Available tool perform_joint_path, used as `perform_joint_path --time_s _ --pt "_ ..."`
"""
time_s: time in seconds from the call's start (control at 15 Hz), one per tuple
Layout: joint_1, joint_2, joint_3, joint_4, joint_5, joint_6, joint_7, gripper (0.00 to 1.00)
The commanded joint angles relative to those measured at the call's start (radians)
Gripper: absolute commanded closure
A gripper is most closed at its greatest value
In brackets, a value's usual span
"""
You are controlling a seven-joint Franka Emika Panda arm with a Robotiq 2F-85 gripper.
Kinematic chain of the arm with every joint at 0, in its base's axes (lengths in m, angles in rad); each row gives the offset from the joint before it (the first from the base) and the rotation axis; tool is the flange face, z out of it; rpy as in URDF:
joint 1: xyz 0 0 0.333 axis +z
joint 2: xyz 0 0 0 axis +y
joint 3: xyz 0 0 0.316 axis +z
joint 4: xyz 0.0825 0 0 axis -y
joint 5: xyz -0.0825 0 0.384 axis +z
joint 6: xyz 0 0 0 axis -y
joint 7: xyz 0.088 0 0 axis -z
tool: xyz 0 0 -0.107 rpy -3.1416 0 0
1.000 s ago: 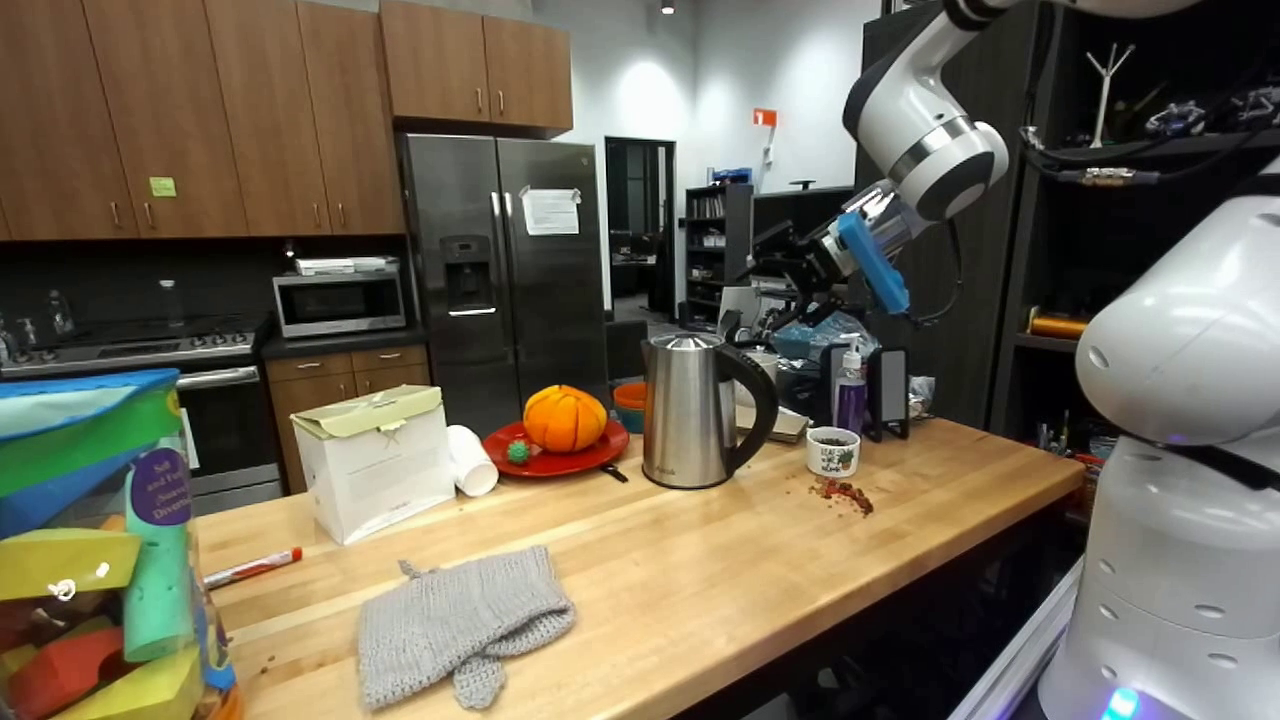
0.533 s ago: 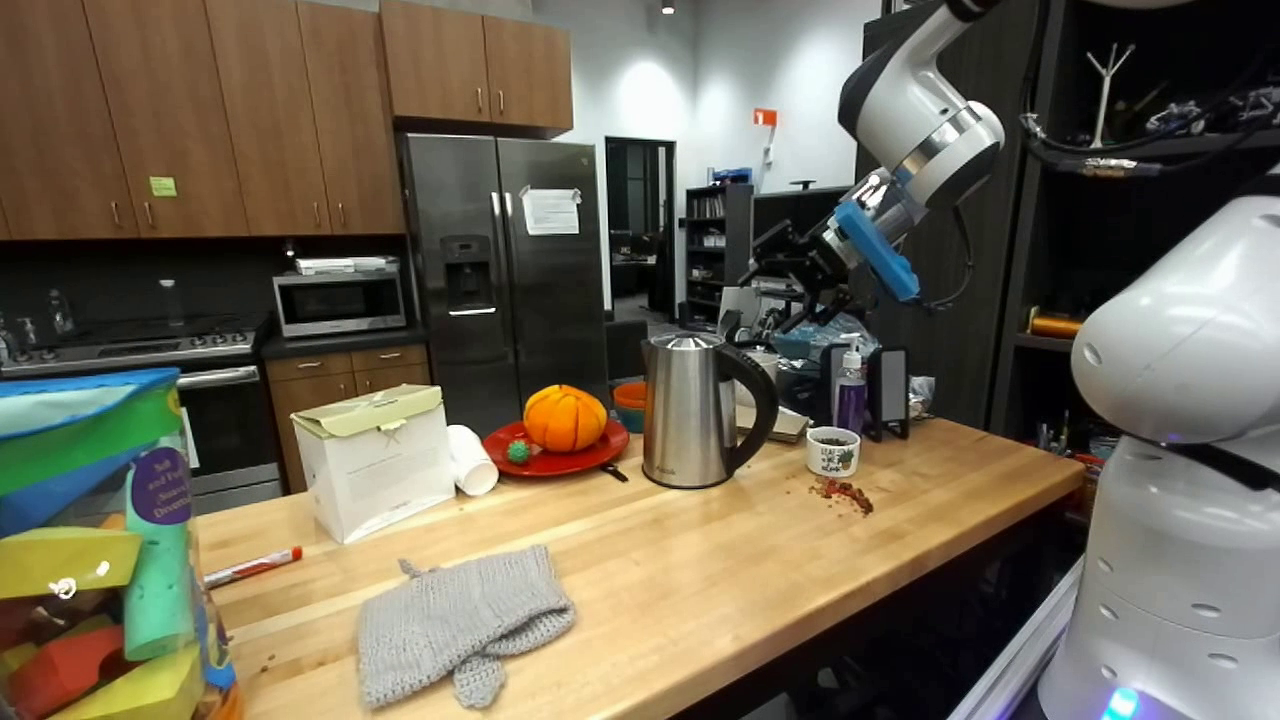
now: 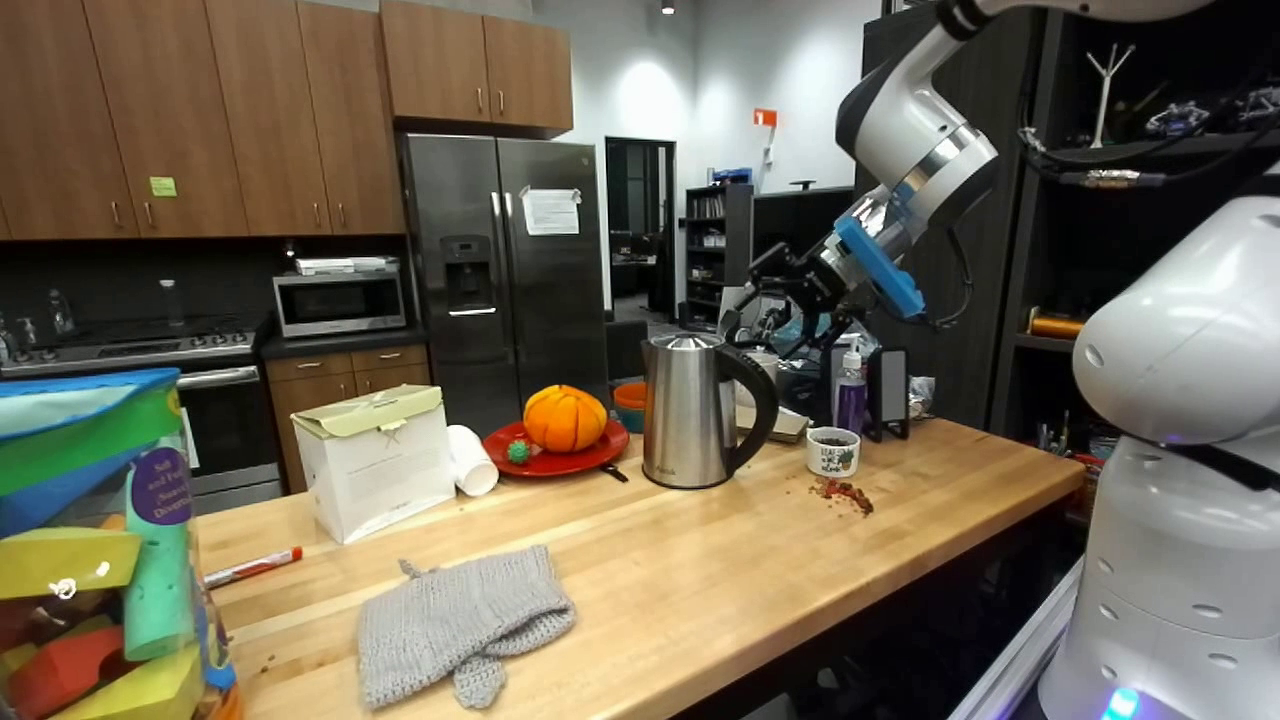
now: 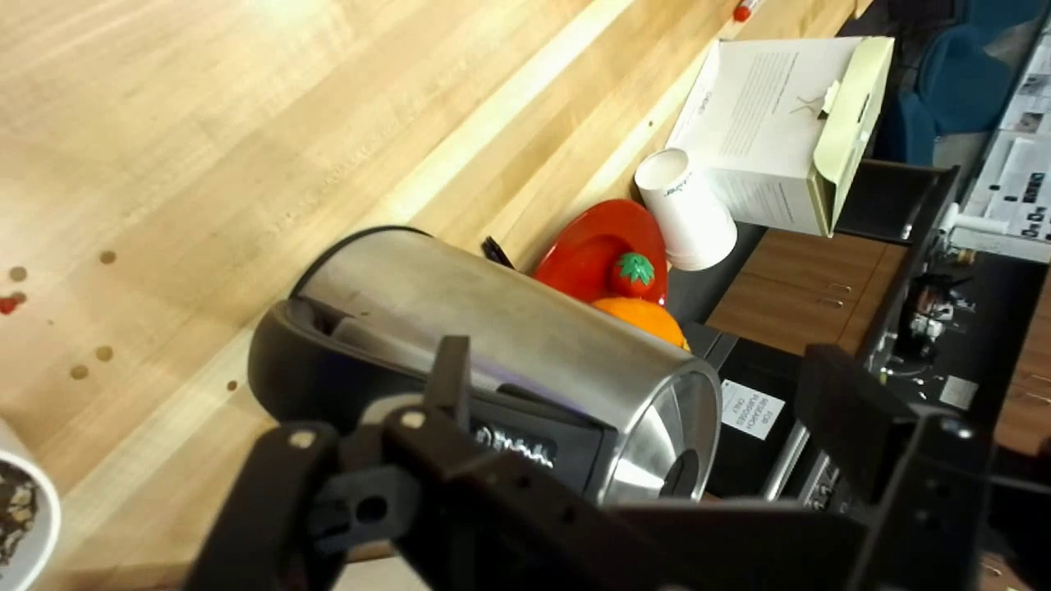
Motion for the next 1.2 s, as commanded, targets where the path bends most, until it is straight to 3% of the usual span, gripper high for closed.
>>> perform_joint_path --time_s 0.0,1.13 --pt "0.007 0.027 -0.013 0.008 -0.008 -0.028 0.017 0.0" --pt "0.022 0.16 -0.012 0.075 0.132 -0.018 -0.092 0.0"
